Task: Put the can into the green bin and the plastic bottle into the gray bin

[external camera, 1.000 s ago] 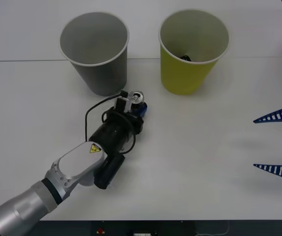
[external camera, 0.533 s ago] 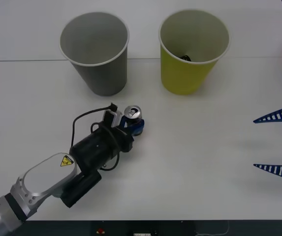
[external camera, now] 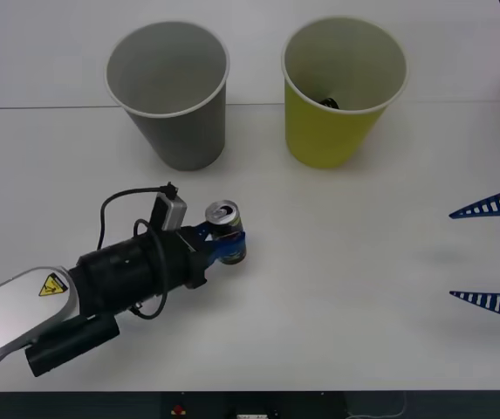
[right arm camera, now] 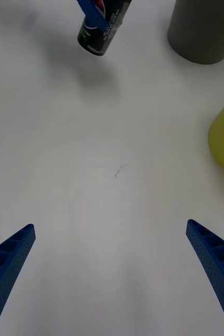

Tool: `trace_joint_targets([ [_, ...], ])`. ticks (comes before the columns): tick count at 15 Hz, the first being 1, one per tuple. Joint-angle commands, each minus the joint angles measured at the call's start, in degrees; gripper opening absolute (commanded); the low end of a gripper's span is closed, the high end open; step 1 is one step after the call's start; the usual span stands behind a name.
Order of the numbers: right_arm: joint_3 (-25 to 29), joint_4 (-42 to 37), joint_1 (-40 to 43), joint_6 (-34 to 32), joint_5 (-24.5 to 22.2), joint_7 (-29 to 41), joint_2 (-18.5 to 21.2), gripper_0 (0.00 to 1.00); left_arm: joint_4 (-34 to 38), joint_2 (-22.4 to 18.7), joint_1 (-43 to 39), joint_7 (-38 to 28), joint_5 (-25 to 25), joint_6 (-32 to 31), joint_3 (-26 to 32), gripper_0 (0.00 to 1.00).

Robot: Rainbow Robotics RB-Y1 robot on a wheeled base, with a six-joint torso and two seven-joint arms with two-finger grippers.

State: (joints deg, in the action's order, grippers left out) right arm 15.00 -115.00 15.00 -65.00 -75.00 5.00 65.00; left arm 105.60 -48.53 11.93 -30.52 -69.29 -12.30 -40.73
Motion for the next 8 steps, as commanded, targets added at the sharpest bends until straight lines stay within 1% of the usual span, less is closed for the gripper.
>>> trace_joint_targets([
  [1,0.0,0.0,0.0,0.0,0.0,0.0,0.0,1.0,1.98,-2.27,0.11,-8.24,-7.09,-8.53,5.22,0.0],
  [2,0.0,0.0,0.0,0.0,0.0,0.0,0.0,1.0,2.77,-2.53,0.11,-11.93,-9.99,-11.96,7.42,0.0],
  [3,0.0,0.0,0.0,0.0,0.0,0.0,0.0,1.0,4.0,-2.62,0.38,-17.21,-14.12,-16.44,10.14,0.0],
  [5,0.0,0.0,0.0,0.0,0.0,0.0,0.0,1.0,7.16,-2.53,1.08,-27.14,-20.98,-22.42,13.83,0.0],
  [8,0.0,0.0,0.0,0.0,0.0,0.0,0.0,1.0,12.26,-2.36,3.01,-40.76,-31.17,-29.89,17.7,0.0],
])
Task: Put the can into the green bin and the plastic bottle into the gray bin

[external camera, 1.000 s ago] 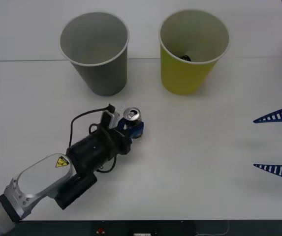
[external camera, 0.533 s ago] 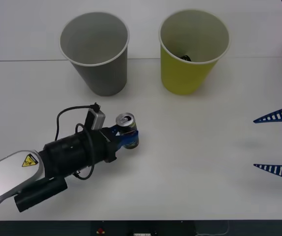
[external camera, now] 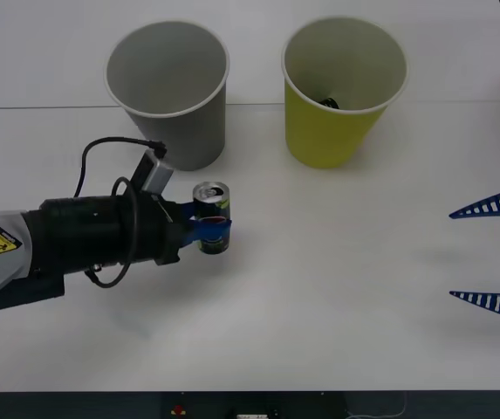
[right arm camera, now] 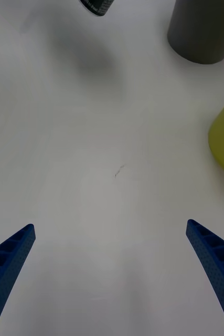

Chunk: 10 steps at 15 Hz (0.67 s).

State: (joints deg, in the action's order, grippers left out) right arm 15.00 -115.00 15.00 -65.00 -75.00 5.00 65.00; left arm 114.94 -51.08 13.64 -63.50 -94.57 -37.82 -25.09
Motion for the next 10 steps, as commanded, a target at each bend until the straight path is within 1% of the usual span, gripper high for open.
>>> trace_joint_targets([
  [1,0.0,0.0,0.0,0.0,0.0,0.0,0.0,1.0,4.15,0.54,2.27,-10.77,-8.35,-6.57,2.86,0.0],
  [2,0.0,0.0,0.0,0.0,0.0,0.0,0.0,1.0,5.21,1.77,3.67,-13.75,-10.72,-10.17,4.09,0.0],
  [3,0.0,0.0,0.0,0.0,0.0,0.0,0.0,1.0,5.3,2.92,4.64,-13.93,-11.69,-12.72,5.14,0.0],
  [4,0.0,0.0,0.0,0.0,0.0,0.0,0.0,1.0,5.21,4.85,6.22,-13.93,-13.1,-16.59,6.72,0.0],
  [6,0.0,0.0,0.0,0.0,0.0,0.0,0.0,1.0,5.3,7.49,8.6,-14.02,-15.64,-21.33,8.57,0.0],
  [8,0.0,0.0,0.0,0.0,0.0,0.0,0.0,1.0,5.12,9.77,11.32,-14.02,-17.49,-24.06,9.36,0.0],
  [10,0.0,0.0,0.0,0.0,0.0,0.0,0.0,1.0,4.07,12.23,14.75,-14.02,-17.75,-26.17,9.71,0.0],
])
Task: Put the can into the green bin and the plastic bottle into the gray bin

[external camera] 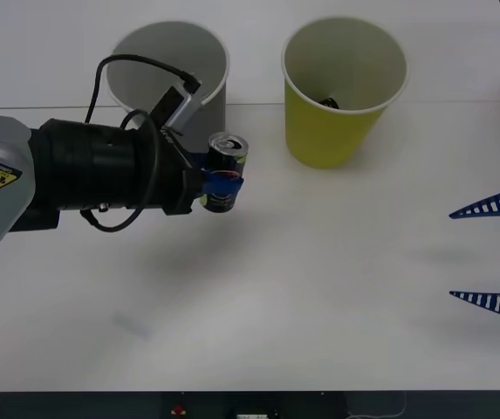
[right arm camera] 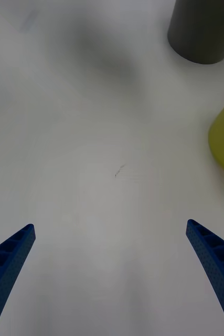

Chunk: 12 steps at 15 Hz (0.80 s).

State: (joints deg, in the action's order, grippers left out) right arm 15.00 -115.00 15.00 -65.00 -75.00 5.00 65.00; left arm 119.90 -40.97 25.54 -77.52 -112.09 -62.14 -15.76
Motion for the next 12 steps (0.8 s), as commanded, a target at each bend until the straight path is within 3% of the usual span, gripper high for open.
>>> trace_joint_targets([
  [1,0.0,0.0,0.0,0.0,0.0,0.0,0.0,1.0,-1.42,3.7,4.43,0.0,-0.32,-3.51,1.08,0.0],
  [4,0.0,0.0,0.0,0.0,0.0,0.0,0.0,1.0,-4.76,8.45,10.23,0.0,-0.76,-8.34,2.66,0.0],
  [7,0.0,0.0,0.0,0.0,0.0,0.0,0.0,1.0,-10.57,11.0,15.94,0.0,-1.29,-8.61,2.05,0.0],
  [12,0.0,0.0,0.0,0.0,0.0,0.0,0.0,1.0,-21.29,13.81,28.51,-0.09,-6.47,-8.52,-1.82,0.0],
])
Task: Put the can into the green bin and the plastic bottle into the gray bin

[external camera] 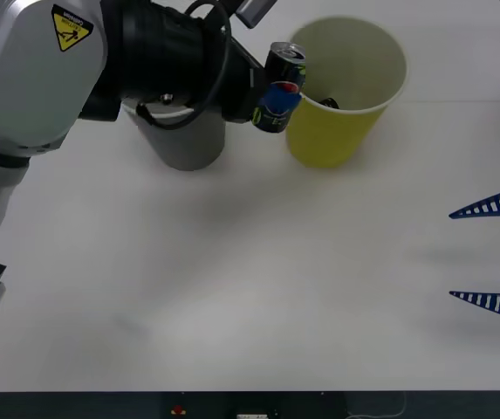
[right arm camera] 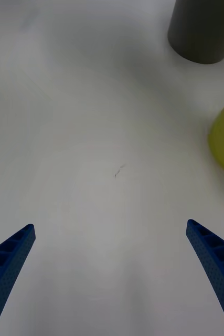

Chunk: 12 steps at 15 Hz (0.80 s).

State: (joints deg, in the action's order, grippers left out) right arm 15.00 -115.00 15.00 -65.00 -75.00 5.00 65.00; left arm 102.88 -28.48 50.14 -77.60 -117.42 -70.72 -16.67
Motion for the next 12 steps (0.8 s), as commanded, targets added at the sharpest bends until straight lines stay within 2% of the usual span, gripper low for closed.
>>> trace_joint_targets([
  [1,0.0,0.0,0.0,0.0,0.0,0.0,0.0,1.0,-6.47,2.29,5.76,-0.01,-1.5,0.14,-0.91,0.0],
  [4,0.0,0.0,0.0,0.0,0.0,0.0,0.0,1.0,-14.99,4.93,11.56,-0.01,-2.73,2.87,-2.58,0.0],
  [12,0.0,0.0,0.0,0.0,0.0,0.0,0.0,1.0,-31.95,10.55,20.17,0.08,-4.31,15.87,-9.79,0.0],
])
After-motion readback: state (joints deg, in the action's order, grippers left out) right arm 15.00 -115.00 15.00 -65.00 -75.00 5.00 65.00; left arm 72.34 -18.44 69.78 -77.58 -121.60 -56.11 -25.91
